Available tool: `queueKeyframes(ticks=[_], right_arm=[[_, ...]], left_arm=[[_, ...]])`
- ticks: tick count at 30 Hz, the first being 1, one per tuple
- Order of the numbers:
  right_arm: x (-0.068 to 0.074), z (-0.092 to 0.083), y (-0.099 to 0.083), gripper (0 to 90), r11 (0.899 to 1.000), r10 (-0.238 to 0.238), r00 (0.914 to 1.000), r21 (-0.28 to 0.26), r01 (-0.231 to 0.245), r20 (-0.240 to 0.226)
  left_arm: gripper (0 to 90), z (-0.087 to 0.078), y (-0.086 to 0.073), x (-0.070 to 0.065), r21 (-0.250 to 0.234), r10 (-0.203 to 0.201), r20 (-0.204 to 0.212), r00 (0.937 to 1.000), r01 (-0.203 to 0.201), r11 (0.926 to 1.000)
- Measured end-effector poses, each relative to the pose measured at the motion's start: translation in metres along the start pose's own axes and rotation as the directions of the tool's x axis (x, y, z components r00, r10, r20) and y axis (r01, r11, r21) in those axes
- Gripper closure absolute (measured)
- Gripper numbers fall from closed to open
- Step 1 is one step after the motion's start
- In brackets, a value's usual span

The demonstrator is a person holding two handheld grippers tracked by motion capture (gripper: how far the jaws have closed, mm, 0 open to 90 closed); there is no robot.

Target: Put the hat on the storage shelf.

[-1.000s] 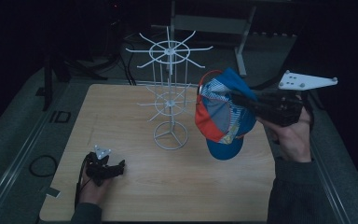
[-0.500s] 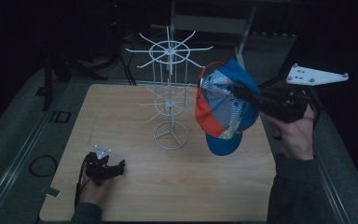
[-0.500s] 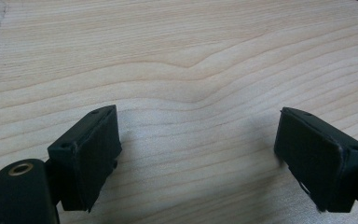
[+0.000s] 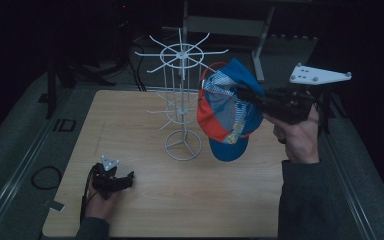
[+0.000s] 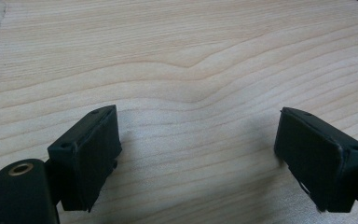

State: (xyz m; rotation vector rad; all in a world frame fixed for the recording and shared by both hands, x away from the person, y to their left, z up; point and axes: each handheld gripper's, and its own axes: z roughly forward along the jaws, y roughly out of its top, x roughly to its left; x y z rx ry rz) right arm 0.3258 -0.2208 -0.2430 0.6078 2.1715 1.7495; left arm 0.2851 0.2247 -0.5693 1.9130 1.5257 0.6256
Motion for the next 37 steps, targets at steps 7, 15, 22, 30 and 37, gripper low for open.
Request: queueKeyframes(ticks=[7,15,22,30,37], right_arm=[[-0.004,0.019,-0.008,84.4,0.999,0.02,0.9996,0.036,-0.02,-0.018],[-0.003,0.041,-0.026,50.8,0.987,-0.011,0.9984,0.16,0.002,0.055],[-0.002,0.049,-0.039,23.5,0.961,-0.037,0.9793,0.275,-0.019,0.199],[-0.01,0.048,-0.055,19.1,0.957,0.012,0.9797,0.281,-0.069,0.2],[-0.018,0.049,-0.066,14.9,0.951,0.077,0.9822,0.282,-0.124,0.171]], left_arm=[[14.6,0.0,0.0,0.0,-0.002,0.0,-0.001,1.0,0.0,1.0],[14.7,0.0,0.0,0.0,0.005,0.004,0.0,1.0,-0.004,1.0],[14.6,0.0,0.0,0.0,0.003,0.005,-0.001,1.0,-0.005,1.0],[14.6,0.0,0.0,0.0,-0.001,-0.002,0.0,1.0,0.002,1.0],[14.6,0.0,0.0,0.0,0.001,0.0,0.0,1.0,0.0,1.0]])
